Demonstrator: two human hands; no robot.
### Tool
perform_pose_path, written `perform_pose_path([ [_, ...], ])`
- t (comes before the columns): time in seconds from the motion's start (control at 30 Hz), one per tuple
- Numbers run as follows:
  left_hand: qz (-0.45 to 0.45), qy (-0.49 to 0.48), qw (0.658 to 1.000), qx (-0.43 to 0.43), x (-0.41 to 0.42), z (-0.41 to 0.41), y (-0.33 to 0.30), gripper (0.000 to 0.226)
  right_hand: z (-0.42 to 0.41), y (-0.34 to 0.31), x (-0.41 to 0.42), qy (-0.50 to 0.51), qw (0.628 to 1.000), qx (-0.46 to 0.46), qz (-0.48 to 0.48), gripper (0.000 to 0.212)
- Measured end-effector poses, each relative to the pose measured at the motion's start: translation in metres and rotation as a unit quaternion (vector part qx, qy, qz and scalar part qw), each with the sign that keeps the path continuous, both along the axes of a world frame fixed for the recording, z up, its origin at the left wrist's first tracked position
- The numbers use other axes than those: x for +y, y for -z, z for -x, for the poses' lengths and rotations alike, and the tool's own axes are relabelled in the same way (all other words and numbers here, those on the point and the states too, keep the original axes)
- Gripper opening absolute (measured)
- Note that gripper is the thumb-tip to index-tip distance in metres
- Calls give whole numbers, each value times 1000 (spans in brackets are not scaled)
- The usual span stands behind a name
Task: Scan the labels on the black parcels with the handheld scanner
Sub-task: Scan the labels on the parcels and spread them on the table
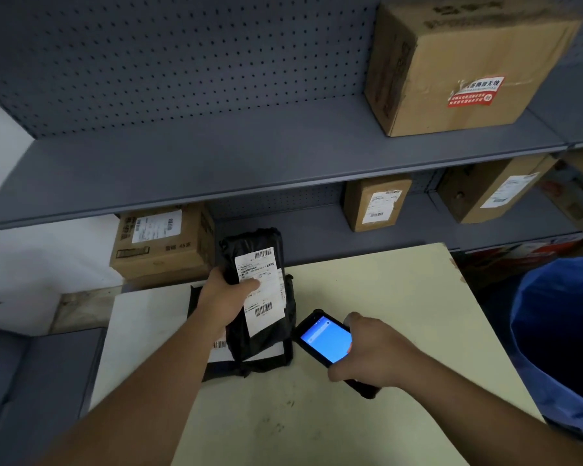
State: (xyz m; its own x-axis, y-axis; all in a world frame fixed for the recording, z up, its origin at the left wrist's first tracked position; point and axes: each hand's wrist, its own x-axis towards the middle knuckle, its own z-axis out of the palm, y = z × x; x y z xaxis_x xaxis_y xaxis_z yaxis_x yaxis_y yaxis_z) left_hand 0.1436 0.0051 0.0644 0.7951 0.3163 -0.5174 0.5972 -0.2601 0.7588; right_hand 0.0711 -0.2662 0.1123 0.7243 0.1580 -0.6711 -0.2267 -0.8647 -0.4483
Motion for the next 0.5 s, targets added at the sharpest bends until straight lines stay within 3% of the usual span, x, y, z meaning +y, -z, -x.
perform_pose_path([
  [0.23, 22, -24, 998, -48, 7, 5, -29, 53, -3, -50, 18, -2, 1000, -14, -27, 54],
  [0.5, 37, -39, 996, -71, 17, 10, -44, 53, 0, -66, 35, -25, 999, -13, -19, 54],
])
